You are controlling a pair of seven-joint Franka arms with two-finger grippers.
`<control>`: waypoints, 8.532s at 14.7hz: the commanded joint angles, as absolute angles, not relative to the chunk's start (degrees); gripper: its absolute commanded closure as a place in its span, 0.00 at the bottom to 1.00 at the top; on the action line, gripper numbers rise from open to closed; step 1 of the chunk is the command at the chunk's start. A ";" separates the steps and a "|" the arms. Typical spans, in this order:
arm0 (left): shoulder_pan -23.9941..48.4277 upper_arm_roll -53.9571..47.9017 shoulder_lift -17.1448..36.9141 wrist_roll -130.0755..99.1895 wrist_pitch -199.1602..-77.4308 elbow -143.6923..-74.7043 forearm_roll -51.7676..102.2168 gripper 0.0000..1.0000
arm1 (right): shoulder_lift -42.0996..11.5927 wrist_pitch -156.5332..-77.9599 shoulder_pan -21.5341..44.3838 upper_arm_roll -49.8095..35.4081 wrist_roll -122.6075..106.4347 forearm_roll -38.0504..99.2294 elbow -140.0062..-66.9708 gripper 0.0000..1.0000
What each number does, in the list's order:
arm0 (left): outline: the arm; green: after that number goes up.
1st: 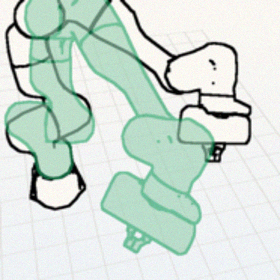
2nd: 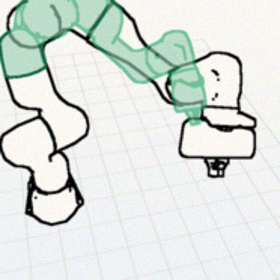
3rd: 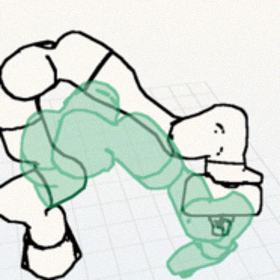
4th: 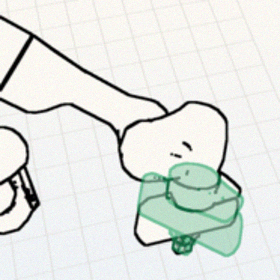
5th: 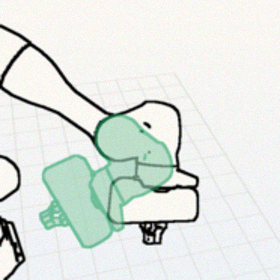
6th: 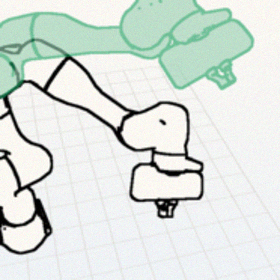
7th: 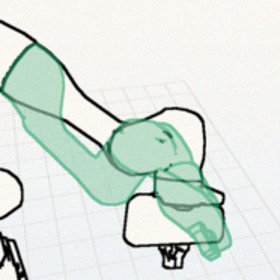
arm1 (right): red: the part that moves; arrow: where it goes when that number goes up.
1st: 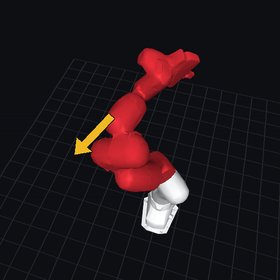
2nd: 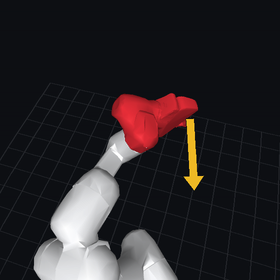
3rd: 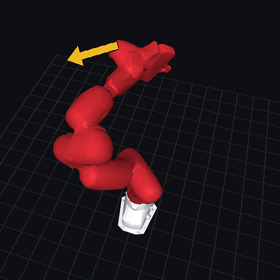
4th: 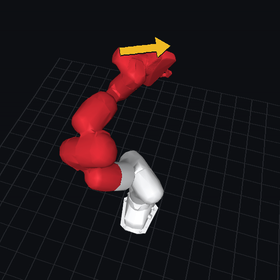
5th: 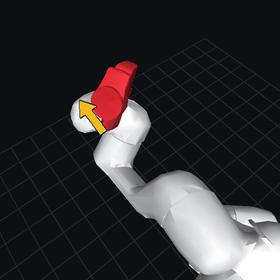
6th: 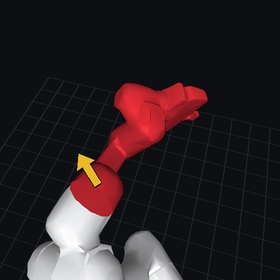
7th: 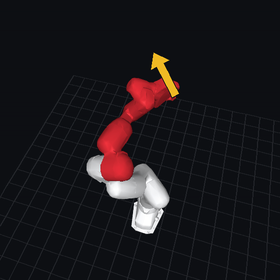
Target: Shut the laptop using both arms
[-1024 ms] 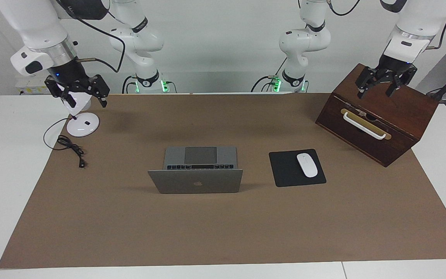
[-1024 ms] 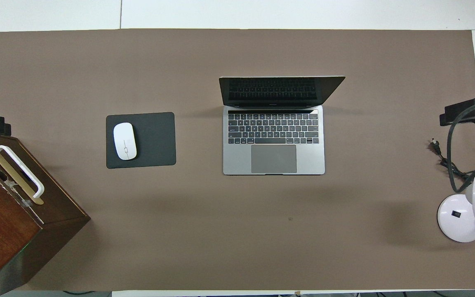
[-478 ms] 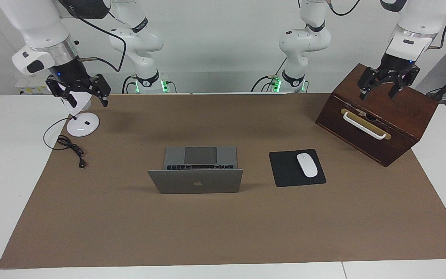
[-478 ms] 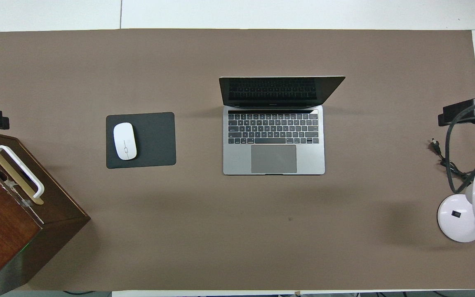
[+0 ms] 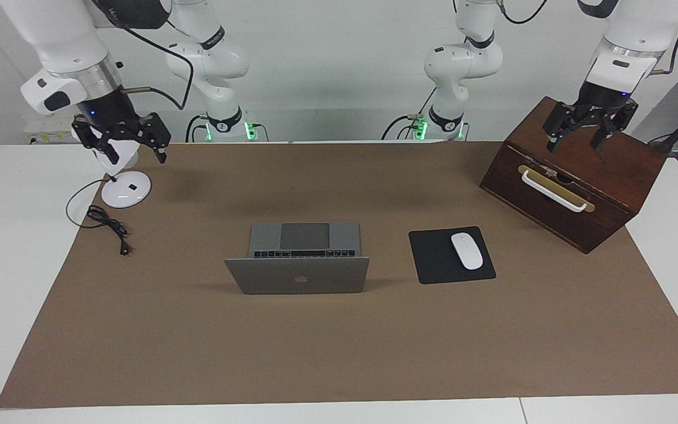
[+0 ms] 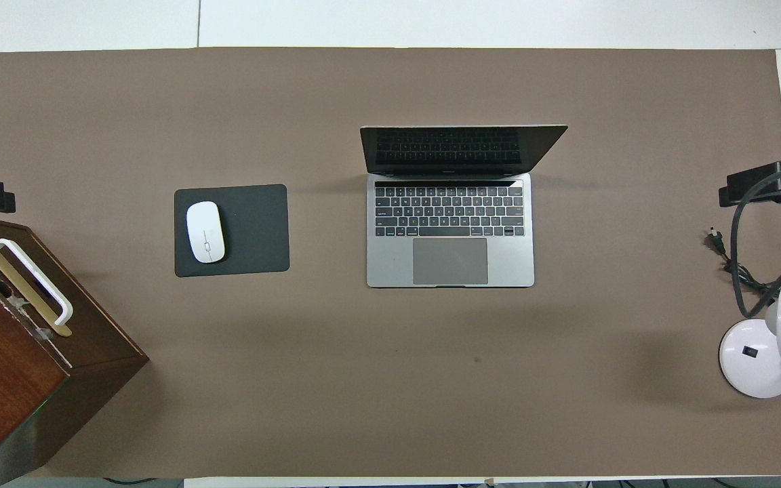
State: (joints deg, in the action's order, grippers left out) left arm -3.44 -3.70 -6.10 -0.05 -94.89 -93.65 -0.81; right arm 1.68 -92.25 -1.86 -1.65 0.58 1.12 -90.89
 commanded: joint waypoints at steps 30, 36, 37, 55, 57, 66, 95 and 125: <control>-3.25 -3.25 -5.89 -0.44 -93.51 -95.27 -0.18 0.00 | -17.73 -97.22 2.28 -5.80 -4.83 4.66 -73.68 0.00; -3.25 -3.16 -6.33 -0.26 -94.04 -95.54 -0.18 0.00 | -26.35 -98.87 2.99 -6.06 -4.83 4.04 -63.56 0.00; -3.25 -3.08 -6.33 -0.26 -93.96 -95.54 -0.18 0.00 | -27.76 -99.83 3.08 -6.33 -4.83 4.13 -62.33 0.00; -2.99 -2.90 -6.50 0.17 -92.81 -95.36 -0.26 0.00 | -37.44 -115.48 4.57 -11.43 -4.66 4.83 -60.20 1.00; -2.55 -2.90 -6.50 -0.09 -93.60 -95.62 -0.26 0.00 | -38.32 -115.93 4.57 -11.51 -4.13 4.83 -60.21 1.00; 1.65 -3.52 -9.14 -0.53 -101.15 -102.65 0.00 0.66 | -39.20 -119.27 3.78 -11.43 -1.15 13.17 -62.31 1.00; 34.71 -3.43 0.87 2.62 -157.04 -126.73 11.16 1.00 | -34.81 -118.12 6.42 -11.43 -1.23 2.99 -74.27 1.00; 40.08 -3.43 15.47 17.31 -192.83 -140.27 11.16 1.00 | -33.75 -118.04 6.50 -11.43 -1.23 2.81 -76.64 1.00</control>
State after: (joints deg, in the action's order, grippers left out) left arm 40.00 -3.92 14.83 14.31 -190.98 -139.07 9.75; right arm -35.71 -118.17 7.06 -10.84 -2.29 3.49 -74.01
